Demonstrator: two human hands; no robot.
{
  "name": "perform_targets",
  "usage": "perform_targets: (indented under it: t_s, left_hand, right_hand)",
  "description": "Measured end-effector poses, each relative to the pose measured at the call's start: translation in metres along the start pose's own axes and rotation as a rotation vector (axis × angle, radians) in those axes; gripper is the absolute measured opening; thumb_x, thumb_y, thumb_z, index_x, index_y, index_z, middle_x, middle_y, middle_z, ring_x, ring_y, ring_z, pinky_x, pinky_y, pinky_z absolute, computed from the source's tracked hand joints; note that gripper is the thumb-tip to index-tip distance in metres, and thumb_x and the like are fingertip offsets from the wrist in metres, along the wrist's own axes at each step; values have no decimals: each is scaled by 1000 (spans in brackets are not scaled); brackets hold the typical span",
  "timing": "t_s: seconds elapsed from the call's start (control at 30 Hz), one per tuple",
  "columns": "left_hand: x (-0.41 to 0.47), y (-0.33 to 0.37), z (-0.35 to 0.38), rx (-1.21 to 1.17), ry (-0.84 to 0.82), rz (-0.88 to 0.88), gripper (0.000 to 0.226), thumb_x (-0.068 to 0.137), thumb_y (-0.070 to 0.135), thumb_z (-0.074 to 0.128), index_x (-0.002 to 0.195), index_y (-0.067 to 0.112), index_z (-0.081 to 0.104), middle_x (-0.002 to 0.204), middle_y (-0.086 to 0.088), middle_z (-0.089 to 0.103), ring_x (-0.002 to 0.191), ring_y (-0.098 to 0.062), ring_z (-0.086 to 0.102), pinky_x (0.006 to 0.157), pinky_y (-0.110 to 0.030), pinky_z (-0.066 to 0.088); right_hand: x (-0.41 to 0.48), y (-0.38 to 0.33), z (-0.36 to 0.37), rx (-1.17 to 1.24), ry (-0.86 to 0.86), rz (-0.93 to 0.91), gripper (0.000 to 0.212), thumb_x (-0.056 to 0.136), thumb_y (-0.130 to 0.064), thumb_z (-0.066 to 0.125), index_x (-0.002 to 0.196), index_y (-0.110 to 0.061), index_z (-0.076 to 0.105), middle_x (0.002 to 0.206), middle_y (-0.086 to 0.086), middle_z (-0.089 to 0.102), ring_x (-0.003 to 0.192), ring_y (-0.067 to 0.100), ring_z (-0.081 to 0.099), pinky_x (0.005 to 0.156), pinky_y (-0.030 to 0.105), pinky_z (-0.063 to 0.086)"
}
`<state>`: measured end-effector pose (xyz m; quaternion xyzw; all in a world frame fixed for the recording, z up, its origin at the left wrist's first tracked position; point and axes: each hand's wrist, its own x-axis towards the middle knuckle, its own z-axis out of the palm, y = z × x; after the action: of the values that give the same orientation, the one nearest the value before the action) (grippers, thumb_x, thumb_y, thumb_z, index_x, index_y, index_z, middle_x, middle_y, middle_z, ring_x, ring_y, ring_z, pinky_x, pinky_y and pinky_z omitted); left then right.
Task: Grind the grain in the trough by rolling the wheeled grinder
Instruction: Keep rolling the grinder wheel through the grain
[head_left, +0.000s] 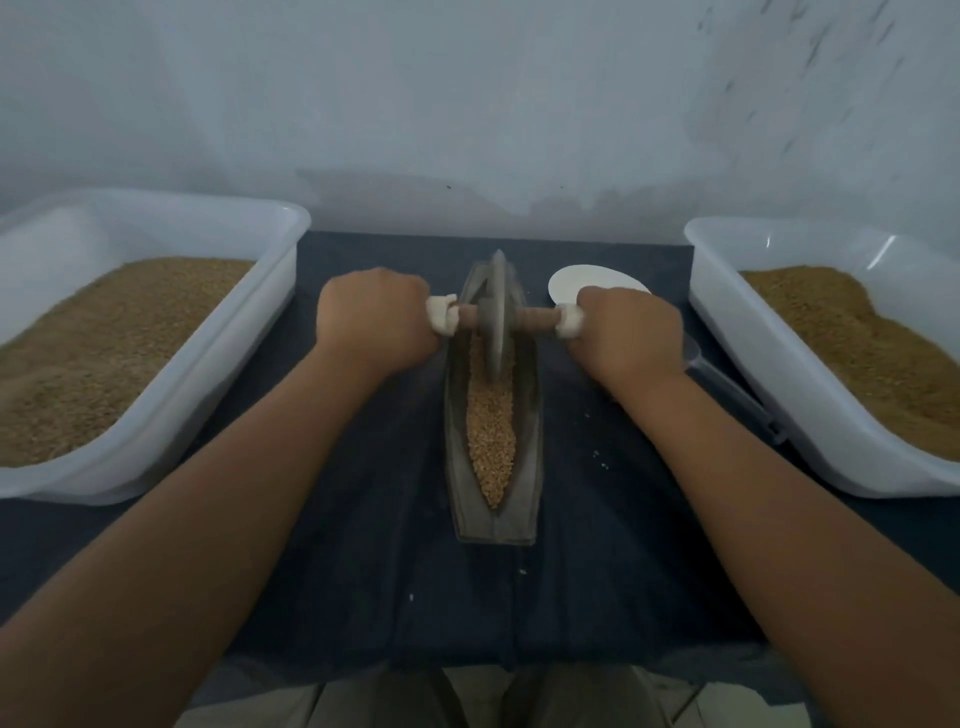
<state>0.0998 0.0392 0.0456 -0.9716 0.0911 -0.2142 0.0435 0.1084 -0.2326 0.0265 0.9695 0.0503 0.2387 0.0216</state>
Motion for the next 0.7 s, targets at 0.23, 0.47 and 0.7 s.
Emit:
perform_targets:
  t_s: [0.23,0.47,0.7]
  left_hand:
    - [-88,-7,-19,39,38,105,50,78,52,72,62,32,29,52,13,34,42,-6,31,48,-20,21]
    - [-65,-3,-10,72,20,55,42,79,51,65,63,30,32,55,11,40,45,-10,32,49,-22,20]
    - [-3,1,0,32,-25,0,32,83,49,60,66,26,47,63,7,49,57,-22,50,55,-28,32]
  right_hand:
    - [-83,11,-42,-20,80,-173,47,98,-64,43,70,-29,56,50,-11,43,43,13,40,45,22,23]
    - [-62,4,-30,-15,100,-114,41,94,-55,62,67,-24,53,53,-10,41,46,19,36,49,21,16]
    - [-10,2,-1,12,-38,19,42,101,-58,40,79,-24,52,70,-2,59,62,27,49,53,29,24]
